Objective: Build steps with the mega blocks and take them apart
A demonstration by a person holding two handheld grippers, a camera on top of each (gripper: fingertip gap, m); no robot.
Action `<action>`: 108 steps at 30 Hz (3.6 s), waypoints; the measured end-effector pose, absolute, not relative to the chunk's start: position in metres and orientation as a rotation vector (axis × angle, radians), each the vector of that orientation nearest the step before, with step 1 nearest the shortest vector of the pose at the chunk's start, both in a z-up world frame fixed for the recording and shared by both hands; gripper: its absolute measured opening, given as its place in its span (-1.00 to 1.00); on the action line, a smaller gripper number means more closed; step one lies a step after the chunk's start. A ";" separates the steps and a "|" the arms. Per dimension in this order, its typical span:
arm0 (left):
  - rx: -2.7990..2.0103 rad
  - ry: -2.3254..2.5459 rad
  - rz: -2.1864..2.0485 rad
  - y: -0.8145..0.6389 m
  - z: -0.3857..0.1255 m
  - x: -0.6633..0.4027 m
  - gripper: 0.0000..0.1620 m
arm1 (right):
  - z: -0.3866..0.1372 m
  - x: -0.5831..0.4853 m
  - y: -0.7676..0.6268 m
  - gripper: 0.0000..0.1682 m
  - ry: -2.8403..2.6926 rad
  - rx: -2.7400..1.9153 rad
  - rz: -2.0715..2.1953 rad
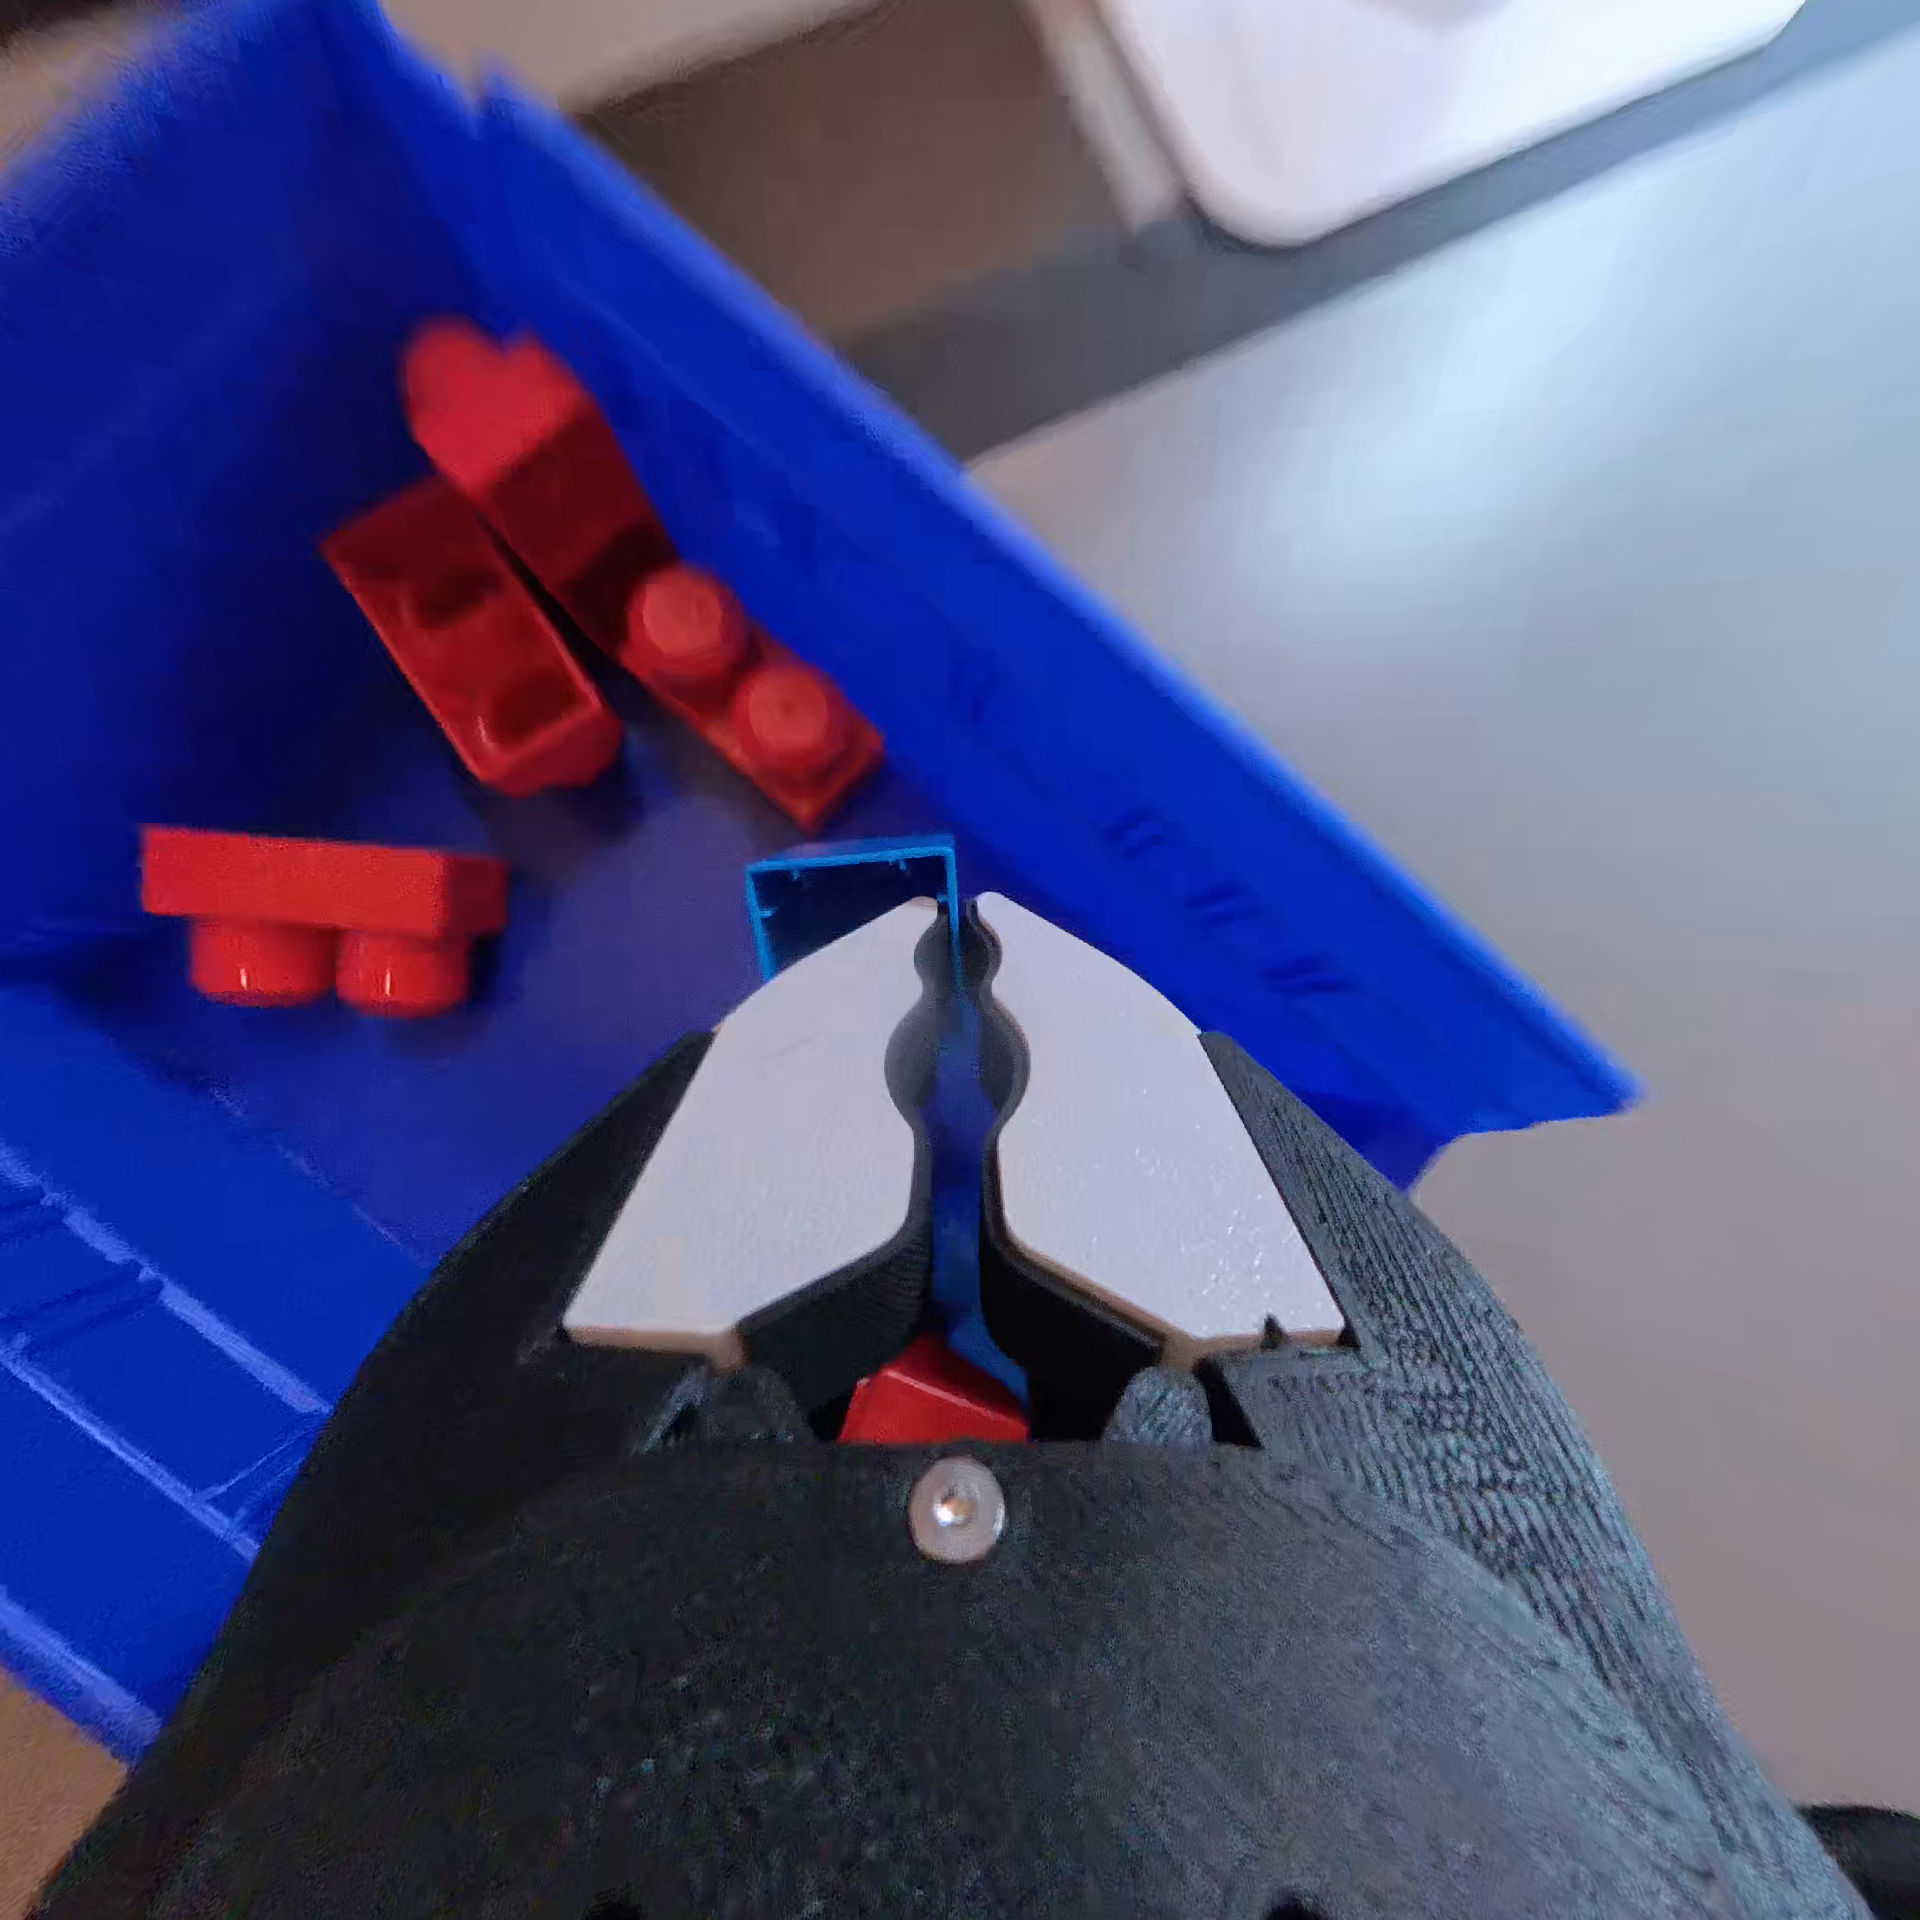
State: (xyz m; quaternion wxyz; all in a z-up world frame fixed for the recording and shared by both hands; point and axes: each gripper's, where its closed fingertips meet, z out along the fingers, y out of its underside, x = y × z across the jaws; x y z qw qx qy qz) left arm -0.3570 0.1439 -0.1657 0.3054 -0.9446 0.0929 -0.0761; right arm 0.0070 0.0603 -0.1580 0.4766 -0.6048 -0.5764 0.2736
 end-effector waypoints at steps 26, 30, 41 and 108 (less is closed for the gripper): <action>-1.333 0.778 -1.289 0.000 -0.080 0.004 -0.84 | -0.068 -0.005 0.024 -0.58 -0.805 -1.366 1.689; -1.638 0.963 -1.045 0.019 -0.134 -0.015 -0.45 | -0.083 0.012 0.042 -0.58 -1.080 -1.439 1.354; -1.923 1.440 -0.409 0.023 -0.243 -0.003 -0.55 | -0.166 0.022 0.035 -0.58 -1.715 -1.553 0.861; -1.808 1.152 -0.790 0.017 -0.190 -0.019 -0.54 | -0.207 0.037 0.090 -0.18 -1.458 -1.822 0.587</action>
